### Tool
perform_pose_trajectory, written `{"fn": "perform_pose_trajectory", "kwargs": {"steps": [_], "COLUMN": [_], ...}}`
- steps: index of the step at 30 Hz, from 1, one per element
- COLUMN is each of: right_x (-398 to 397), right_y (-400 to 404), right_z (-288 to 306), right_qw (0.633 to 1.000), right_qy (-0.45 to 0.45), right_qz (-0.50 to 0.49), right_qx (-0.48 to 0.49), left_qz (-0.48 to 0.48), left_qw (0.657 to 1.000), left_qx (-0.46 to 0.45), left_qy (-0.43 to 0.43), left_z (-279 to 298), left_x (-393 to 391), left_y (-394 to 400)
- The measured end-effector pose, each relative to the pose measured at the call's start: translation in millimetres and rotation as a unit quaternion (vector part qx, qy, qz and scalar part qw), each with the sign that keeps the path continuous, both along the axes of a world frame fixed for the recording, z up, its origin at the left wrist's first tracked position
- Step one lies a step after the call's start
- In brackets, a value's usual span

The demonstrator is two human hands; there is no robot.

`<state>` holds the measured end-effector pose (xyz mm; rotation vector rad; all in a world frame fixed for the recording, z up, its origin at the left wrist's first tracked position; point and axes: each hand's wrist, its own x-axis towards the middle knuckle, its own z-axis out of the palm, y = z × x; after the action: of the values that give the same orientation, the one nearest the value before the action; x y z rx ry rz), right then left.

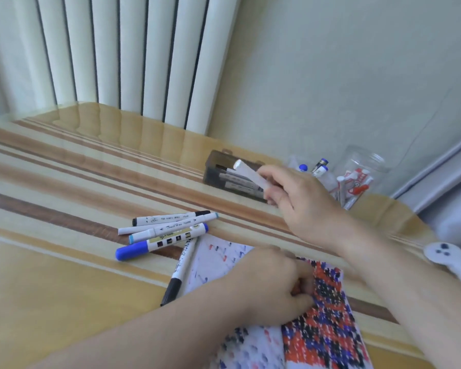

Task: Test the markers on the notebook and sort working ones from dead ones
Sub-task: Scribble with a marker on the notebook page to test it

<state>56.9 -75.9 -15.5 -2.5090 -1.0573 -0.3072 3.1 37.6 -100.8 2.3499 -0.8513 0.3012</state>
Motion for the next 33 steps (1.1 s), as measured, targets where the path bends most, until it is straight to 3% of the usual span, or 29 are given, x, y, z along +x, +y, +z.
{"fn": "perform_pose_trajectory", "kwargs": {"steps": [1,3,4,8,12,16,31,33], "right_x": [-7.4,-24.1,-32.3,-70.9,-78.9,-76.6,-76.2,-78.5], "right_y": [-27.6,-74.5,-91.9,-118.6,-112.0,-106.4,-107.8,-105.1], "right_z": [-6.8,-24.8,-34.3,-64.9,-73.6,-77.5,-69.8,-63.2], "right_qw": [1.000,0.997,0.996,0.995,0.998,0.999,0.998,0.996], "right_qy": [0.007,0.009,0.009,0.031,0.022,0.018,0.002,0.034], "right_qz": [-0.026,-0.072,-0.087,-0.091,-0.042,-0.032,-0.043,-0.064], "right_qx": [-0.004,-0.023,-0.031,-0.037,-0.030,-0.033,-0.053,-0.045], "left_qz": [-0.026,0.015,0.017,0.046,0.003,0.018,0.051,0.065], "left_qw": [0.998,0.999,0.999,0.979,0.989,0.993,0.988,0.983], "left_qx": [0.036,0.023,0.001,-0.147,-0.114,-0.107,-0.087,-0.105], "left_qy": [0.034,0.036,0.028,0.137,0.096,0.048,0.118,0.140], "left_z": [5.3,2.5,3.8,7.4,3.6,-4.8,0.6,3.6], "left_x": [-25.1,-29.2,-29.7,-27.8,-29.8,-25.4,-22.5,-25.7], "left_y": [-7.1,2.4,-2.9,-7.1,-7.7,-9.3,-3.7,-6.0]}}
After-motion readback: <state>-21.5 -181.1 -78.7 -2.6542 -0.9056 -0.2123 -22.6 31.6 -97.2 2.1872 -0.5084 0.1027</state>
